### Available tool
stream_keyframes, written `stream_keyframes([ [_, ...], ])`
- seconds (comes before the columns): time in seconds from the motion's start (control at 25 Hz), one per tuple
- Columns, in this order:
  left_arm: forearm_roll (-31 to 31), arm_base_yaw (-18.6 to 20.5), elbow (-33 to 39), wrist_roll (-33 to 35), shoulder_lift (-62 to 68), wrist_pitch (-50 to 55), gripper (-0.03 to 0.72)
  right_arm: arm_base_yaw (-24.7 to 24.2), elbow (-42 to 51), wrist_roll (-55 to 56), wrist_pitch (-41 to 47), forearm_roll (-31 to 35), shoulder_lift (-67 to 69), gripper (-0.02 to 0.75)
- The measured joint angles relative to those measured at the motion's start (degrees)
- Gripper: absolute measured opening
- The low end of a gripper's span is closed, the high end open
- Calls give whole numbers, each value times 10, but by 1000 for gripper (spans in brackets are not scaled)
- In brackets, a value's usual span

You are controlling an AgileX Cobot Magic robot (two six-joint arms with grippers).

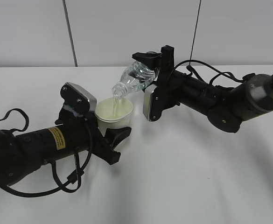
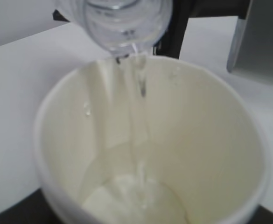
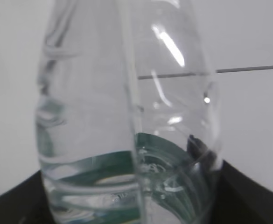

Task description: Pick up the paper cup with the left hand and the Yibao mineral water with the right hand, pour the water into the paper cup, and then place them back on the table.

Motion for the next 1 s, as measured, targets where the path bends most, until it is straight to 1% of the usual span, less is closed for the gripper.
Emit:
stream_keyframes([
  [1.0,0,0,0,0,0,1,400,0,0,-23,1,4,0,489],
])
